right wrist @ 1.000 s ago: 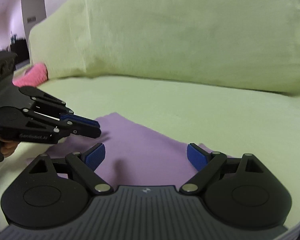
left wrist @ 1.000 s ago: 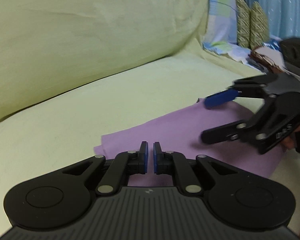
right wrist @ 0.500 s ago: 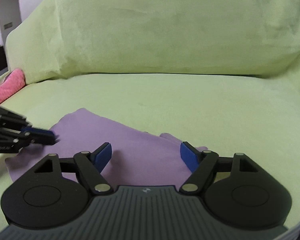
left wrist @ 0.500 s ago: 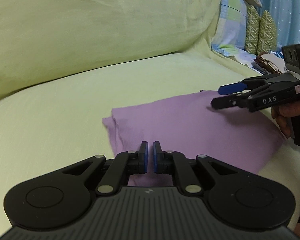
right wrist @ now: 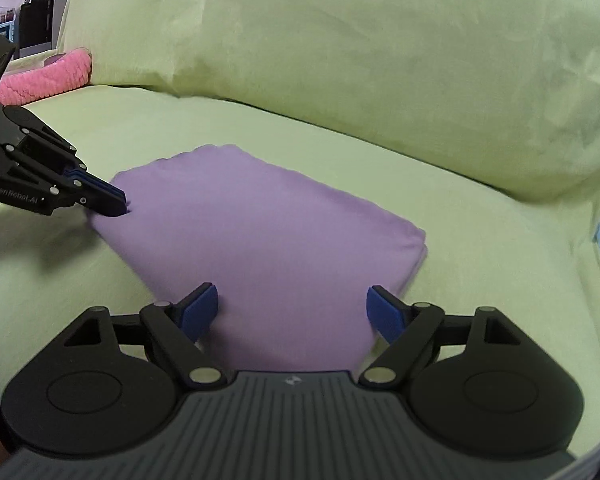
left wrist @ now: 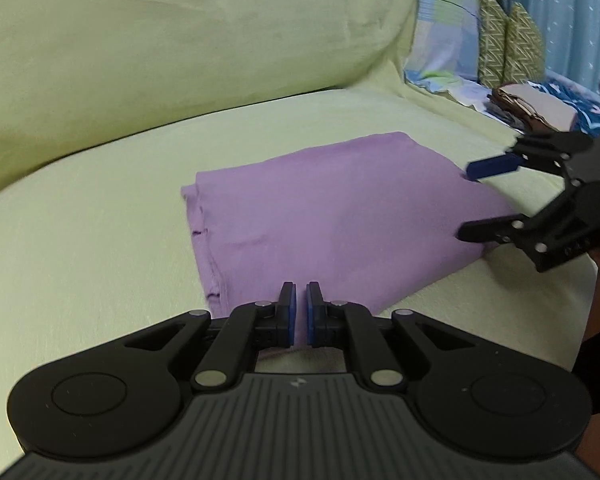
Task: Fold clothes
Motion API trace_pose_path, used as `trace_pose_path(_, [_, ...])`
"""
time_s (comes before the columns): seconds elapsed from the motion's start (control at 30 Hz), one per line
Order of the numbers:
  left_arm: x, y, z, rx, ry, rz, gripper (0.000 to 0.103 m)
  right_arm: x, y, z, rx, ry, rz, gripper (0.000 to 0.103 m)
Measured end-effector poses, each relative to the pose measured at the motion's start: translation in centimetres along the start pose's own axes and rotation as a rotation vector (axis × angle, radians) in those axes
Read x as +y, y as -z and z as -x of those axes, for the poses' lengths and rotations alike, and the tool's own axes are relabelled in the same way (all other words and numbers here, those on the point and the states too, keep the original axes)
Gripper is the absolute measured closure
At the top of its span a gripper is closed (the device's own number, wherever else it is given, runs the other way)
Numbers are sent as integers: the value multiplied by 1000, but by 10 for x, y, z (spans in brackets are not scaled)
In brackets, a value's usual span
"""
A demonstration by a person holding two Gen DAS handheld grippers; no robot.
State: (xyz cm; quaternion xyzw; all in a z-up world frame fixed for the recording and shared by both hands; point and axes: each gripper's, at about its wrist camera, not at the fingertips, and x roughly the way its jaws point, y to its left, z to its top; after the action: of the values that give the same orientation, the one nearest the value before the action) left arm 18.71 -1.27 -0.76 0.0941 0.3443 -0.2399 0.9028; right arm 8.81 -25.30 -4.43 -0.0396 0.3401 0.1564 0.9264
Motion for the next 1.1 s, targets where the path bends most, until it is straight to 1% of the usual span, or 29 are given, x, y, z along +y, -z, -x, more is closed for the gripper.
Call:
trace_pose_path(0.1, [-5,-4,2,-15,7,8,96,4,-2,6,-39,26,-2,24])
trace_pose_path(0.13, [-7,-6,0,-13,21,13,96,7,-4,5,-56,31,-4,24])
trace_pose_path(0.2, [-11,-10,-6,8,36,12,96,16,-12,-1,-78,17,-13,24])
trace_pose_path(0.3, [-16,-12,-13,27,24,-1,96,29,-23,-11,-107,-4,-20,23])
trace_pose_path(0.43, [-16,-13,-14,37,24,18,96,39,-27,-19,-90,-15,-2,23])
trace_pose_path(0.67, [-17,-12,-13,35,20,26,96,39,-23,-32,-35,9,-21,23])
trace_pose_path(0.87, [-19,-12,-15,33,13,16,96,28,-15,-27,-14,13,-54,21])
trace_pose_path(1.03, [-20,-11,-15,24,3,21,96,20,-4,-15,-6,28,-64,21])
trace_pose_path(1.1, [-21,-9,-13,17,-4,31,96,15,1,-11,-2,36,-78,19])
